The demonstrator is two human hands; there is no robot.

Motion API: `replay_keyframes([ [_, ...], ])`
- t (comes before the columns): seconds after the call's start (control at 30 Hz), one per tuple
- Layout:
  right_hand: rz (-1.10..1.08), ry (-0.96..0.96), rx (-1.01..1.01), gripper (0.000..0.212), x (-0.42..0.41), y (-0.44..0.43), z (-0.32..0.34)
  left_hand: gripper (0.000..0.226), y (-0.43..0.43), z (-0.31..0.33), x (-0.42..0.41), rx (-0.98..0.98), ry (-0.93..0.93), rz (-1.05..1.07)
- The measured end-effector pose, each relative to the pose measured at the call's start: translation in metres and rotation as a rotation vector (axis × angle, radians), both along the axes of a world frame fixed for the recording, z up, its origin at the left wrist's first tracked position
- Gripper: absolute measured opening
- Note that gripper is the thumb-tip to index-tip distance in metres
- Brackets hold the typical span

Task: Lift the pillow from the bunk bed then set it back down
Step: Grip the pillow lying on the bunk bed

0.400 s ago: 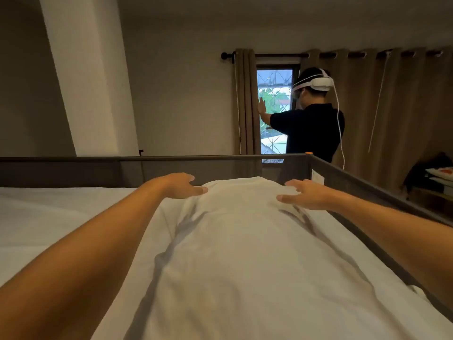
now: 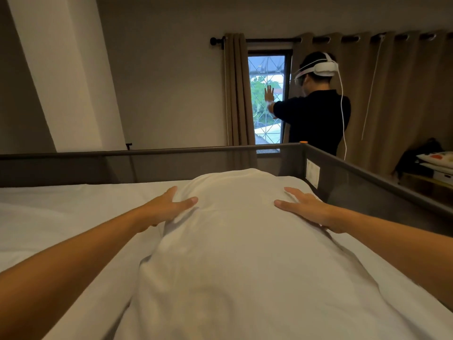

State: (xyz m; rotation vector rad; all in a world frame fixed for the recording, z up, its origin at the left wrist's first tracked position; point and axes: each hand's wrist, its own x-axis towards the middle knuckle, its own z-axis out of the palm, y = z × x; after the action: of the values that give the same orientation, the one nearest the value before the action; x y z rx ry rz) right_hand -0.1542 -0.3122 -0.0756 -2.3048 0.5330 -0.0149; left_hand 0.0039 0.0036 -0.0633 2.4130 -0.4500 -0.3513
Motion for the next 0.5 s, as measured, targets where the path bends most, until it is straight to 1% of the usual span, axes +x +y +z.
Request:
replay_keyframes([
  [0.07,-0.004,-0.013,0.058,0.095,-0.001,-0.005,-0.006,0.110,0.009,-0.007,0.003,-0.069,0.029,0.057],
  [0.17,0.009,-0.033,0.126,0.088,-0.005,-0.008,-0.013,0.108,0.019,-0.018,0.002,-0.118,0.073,0.112],
  [0.23,0.027,-0.041,0.134,0.084,-0.007,-0.008,-0.015,0.108,0.024,-0.024,0.000,-0.110,0.156,0.116],
  [0.33,0.019,-0.069,0.170,0.080,-0.011,-0.008,-0.018,0.117,0.029,-0.036,0.004,-0.130,0.288,0.073],
  [0.4,-0.003,-0.070,0.185,0.078,-0.016,-0.007,-0.017,0.112,0.027,-0.040,-0.001,-0.174,0.379,0.064],
  [0.5,-0.008,-0.071,0.214,0.078,-0.022,-0.002,-0.017,0.090,0.021,-0.041,-0.023,-0.264,0.455,-0.009],
])
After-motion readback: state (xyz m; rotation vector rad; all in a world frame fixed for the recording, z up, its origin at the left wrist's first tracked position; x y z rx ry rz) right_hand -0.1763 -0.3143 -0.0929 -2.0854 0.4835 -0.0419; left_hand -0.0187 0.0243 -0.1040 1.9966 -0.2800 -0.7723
